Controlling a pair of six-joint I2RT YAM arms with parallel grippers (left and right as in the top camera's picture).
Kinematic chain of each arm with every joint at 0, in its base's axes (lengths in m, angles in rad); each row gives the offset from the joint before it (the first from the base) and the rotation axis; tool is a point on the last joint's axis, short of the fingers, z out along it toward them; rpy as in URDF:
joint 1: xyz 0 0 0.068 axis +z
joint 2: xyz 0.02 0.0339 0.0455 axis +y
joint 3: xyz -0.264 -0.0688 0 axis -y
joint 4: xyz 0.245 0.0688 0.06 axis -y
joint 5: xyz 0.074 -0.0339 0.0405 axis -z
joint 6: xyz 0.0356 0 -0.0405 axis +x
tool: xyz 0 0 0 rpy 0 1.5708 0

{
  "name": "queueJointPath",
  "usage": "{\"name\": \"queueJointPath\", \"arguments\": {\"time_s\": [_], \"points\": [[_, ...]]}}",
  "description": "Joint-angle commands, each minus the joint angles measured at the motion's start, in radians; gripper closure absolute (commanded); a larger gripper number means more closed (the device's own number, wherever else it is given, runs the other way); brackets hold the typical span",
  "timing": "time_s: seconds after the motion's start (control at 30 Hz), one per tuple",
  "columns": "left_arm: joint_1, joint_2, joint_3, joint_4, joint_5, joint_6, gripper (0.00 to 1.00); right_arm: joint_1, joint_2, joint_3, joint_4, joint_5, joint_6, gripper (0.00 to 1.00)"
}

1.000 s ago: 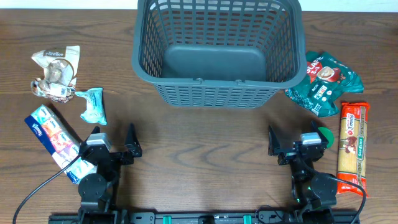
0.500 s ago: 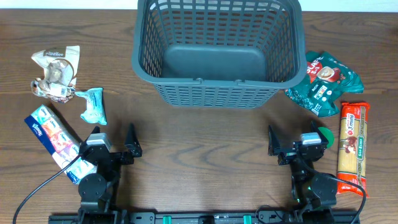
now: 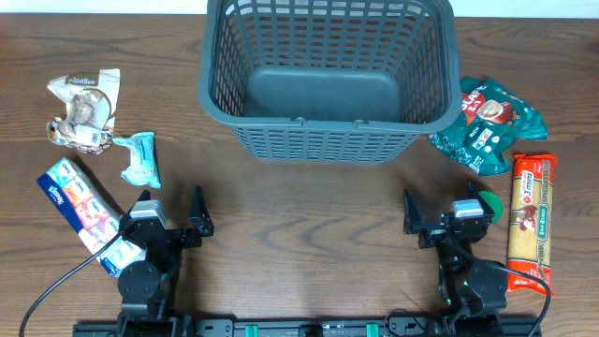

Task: Pack container
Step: 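Raise the right gripper from rest toward the green snack bag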

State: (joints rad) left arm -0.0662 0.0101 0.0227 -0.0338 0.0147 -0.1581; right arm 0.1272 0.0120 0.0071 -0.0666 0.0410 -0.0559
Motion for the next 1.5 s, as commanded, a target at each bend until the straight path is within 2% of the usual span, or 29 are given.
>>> {"name": "queueJointPath", "arguments": {"time_s": [0.0,0.77,1.0,1.1,1.23,1.33,1.47], "points": [[0.004,-0.006,-0.019,-0.039,-0.034,-0.005,0.02,-0.002,-0.005,-0.002,-0.005,0.003,-0.001,0.01],[0.004,-0.006,-0.019,-0.039,-0.034,-0.005,0.01,-0.002,-0.005,-0.002,-0.011,-0.039,0.002,0.01],[0.004,-0.006,-0.019,-0.039,-0.034,-0.005,0.01,-0.002,0.063,-0.002,-0.008,-0.051,0.160,0.01],[0.004,-0.006,-0.019,-0.037,-0.034,-0.005,0.02,-0.002,0.100,0.006,-0.014,-0.121,0.198,0.01],[0.004,-0.006,-0.019,-0.037,-0.034,-0.005,0.01,-0.002,0.153,0.119,-0.211,-0.145,0.197,0.01],[0.004,-0.006,-0.019,-0.037,-0.034,-0.005,0.02,-0.002,0.196,0.288,-0.438,-0.070,0.197,0.01],[0.004,-0.006,-0.019,-0.038,-0.034,-0.005,0.01,-0.002,0.241,0.493,-0.613,-0.068,0.197,0.01]]}}
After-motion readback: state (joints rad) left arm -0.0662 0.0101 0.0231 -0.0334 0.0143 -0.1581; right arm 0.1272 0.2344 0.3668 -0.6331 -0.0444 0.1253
